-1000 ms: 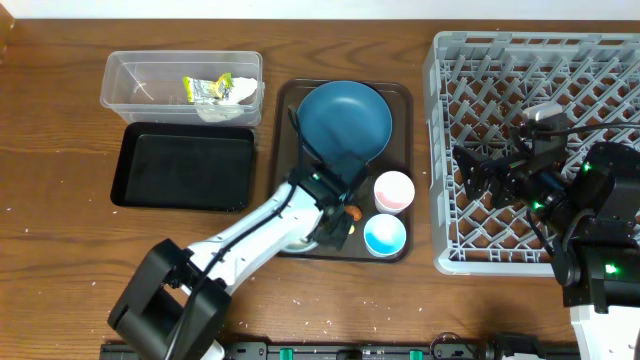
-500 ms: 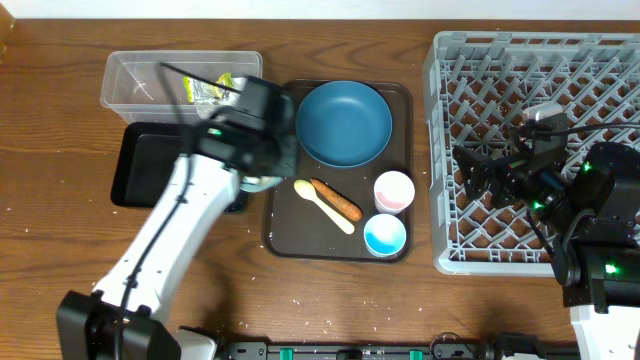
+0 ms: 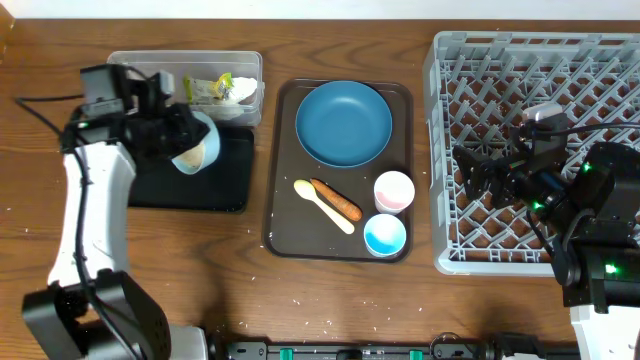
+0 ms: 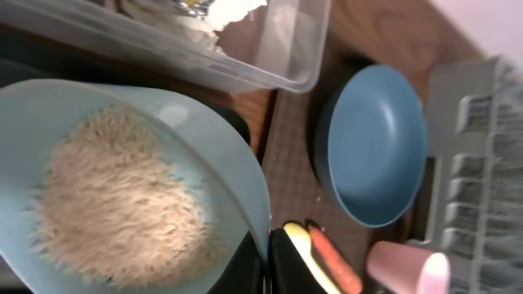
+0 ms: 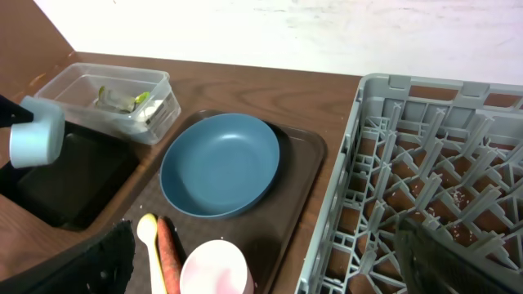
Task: Sort waste into correct bins and load items into the dishwasher rack
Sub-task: 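Lift bowl with left gripper and tip rice onto black tray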
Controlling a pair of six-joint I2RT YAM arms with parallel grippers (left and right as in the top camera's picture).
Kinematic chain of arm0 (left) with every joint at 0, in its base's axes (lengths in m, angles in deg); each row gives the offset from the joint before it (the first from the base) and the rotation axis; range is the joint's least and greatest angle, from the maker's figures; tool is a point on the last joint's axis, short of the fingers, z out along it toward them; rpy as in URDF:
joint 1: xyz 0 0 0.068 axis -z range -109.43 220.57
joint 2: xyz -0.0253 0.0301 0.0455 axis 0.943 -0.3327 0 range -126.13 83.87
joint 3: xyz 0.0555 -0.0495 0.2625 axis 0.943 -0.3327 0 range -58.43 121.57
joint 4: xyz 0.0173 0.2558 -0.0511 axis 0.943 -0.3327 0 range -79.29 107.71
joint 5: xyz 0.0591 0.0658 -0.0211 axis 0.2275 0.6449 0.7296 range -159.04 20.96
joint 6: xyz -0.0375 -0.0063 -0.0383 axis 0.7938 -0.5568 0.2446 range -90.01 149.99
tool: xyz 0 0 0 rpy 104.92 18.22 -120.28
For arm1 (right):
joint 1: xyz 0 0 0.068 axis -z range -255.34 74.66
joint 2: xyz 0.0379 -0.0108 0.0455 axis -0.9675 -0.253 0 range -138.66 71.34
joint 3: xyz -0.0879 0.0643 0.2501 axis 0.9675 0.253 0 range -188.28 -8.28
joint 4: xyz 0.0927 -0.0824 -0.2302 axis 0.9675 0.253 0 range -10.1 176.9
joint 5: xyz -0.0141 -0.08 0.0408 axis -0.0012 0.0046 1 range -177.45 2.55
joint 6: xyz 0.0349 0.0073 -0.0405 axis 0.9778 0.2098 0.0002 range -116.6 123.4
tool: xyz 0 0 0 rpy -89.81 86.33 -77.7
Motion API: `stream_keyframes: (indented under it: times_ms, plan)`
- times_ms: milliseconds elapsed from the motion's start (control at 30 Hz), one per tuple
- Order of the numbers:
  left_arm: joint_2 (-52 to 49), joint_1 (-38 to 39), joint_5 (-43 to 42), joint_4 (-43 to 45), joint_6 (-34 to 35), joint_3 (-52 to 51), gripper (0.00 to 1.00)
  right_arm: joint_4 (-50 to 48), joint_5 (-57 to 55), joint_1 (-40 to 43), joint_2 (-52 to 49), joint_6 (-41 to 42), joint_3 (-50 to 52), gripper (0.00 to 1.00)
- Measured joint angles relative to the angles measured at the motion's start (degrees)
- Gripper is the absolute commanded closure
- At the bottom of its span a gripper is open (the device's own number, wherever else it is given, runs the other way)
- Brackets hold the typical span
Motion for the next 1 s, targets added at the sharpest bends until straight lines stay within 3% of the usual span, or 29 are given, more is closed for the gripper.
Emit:
stream_keyframes:
  times_ms: [433, 667, 1000]
  plan:
    - [-15.56, -12.46, -26.77, 3.48, -0.17, 0.00, 0.94, 1.90, 0.00, 0.00, 0.00, 0.00, 0.00, 0.01]
    - [-16.59, -17.49, -38.53, 3.37, -0.13, 0.00, 0.94, 2.05, 0.00, 0.00, 0.00, 0.00, 0.00, 0.01]
    - [-16.59, -19.58, -48.43, 2.60, 0.72, 0.00, 0.94, 2.27, 0.00, 0.00, 0.00, 0.00, 0.00, 0.01]
